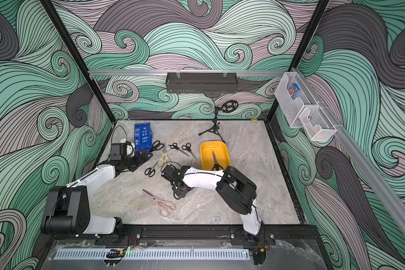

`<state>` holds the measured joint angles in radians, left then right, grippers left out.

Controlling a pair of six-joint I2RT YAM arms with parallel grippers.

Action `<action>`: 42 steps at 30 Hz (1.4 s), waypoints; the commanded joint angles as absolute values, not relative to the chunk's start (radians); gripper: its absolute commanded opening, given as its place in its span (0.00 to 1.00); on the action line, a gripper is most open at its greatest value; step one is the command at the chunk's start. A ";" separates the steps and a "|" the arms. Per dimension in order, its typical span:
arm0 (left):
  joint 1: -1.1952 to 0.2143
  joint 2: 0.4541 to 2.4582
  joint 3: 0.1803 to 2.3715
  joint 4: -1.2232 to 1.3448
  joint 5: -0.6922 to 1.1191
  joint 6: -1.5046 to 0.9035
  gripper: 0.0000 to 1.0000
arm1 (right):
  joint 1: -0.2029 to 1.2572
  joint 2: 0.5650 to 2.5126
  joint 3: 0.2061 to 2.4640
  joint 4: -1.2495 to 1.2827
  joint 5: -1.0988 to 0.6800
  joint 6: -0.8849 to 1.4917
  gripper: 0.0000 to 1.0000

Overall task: Put the scissors into the storage box
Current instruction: Pick up the scissors from the center of the board, then place the scissors in the storage box.

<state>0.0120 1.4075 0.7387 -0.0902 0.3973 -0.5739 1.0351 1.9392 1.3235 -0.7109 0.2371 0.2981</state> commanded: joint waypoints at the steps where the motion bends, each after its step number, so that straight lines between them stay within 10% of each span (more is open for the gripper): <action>1: 0.020 1.402 0.732 -0.084 0.411 -0.572 0.95 | 1.003 1.855 1.374 -0.724 0.246 0.271 0.00; 22: -0.150 1.401 0.702 -0.128 0.506 -0.593 0.95 | 0.517 1.700 1.354 -0.722 0.327 -0.036 0.00; 42: -0.185 1.336 0.713 -0.172 0.450 -0.594 0.95 | 0.479 1.761 1.179 -0.668 0.332 0.033 0.00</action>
<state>-0.1757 1.3418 0.6735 -0.1478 0.4667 -0.5957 0.4820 1.7428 1.1957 -0.6937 0.3595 0.0048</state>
